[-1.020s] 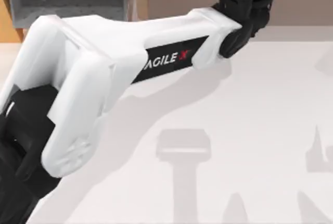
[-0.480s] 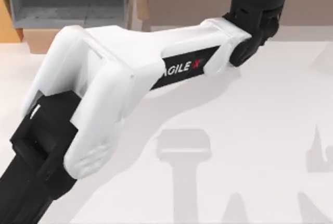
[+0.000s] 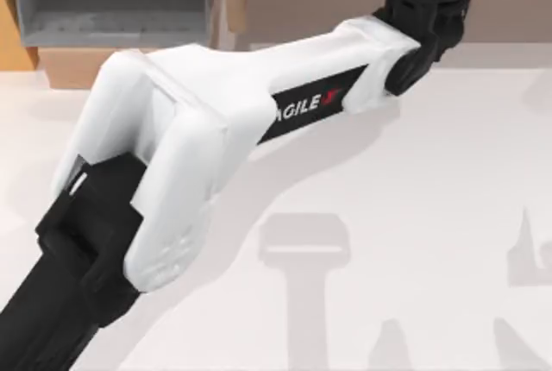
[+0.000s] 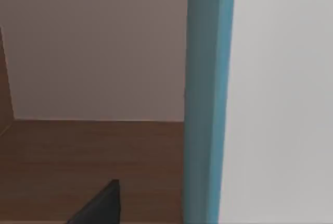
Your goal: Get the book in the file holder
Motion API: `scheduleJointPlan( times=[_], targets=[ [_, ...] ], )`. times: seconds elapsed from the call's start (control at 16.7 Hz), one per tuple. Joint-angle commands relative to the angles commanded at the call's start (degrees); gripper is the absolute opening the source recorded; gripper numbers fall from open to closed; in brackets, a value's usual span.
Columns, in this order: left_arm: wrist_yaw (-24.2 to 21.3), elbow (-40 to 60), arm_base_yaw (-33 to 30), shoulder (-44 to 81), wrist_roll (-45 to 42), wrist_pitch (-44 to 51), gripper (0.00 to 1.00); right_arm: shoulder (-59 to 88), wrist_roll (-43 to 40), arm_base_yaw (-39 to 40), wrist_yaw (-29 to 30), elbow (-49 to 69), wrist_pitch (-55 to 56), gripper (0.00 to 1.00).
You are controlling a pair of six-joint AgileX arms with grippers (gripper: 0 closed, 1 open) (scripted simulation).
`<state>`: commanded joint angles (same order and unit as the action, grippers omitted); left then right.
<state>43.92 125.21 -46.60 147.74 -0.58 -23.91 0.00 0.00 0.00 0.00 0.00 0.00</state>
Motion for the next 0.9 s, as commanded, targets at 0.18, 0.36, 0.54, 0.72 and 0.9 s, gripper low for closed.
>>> scheduleJointPlan(
  times=[0.18,0.36,0.54,0.72,0.9],
  targets=[
    [0.0,0.0,0.0,0.0,0.0,0.0,1.00,0.0,0.0,0.0,0.0,0.0,0.0,1.00],
    [0.0,0.0,0.0,0.0,0.0,0.0,0.77,0.0,0.0,0.0,0.0,0.0,0.0,1.00],
    [0.0,0.0,0.0,0.0,0.0,0.0,0.55,0.0,0.0,0.0,0.0,0.0,0.0,1.00],
    [0.0,0.0,0.0,0.0,0.0,0.0,0.32,0.0,0.0,0.0,0.0,0.0,0.0,1.00],
    [0.0,0.0,0.0,0.0,0.0,0.0,0.10,0.0,0.0,0.0,0.0,0.0,0.0,1.00]
  ],
)
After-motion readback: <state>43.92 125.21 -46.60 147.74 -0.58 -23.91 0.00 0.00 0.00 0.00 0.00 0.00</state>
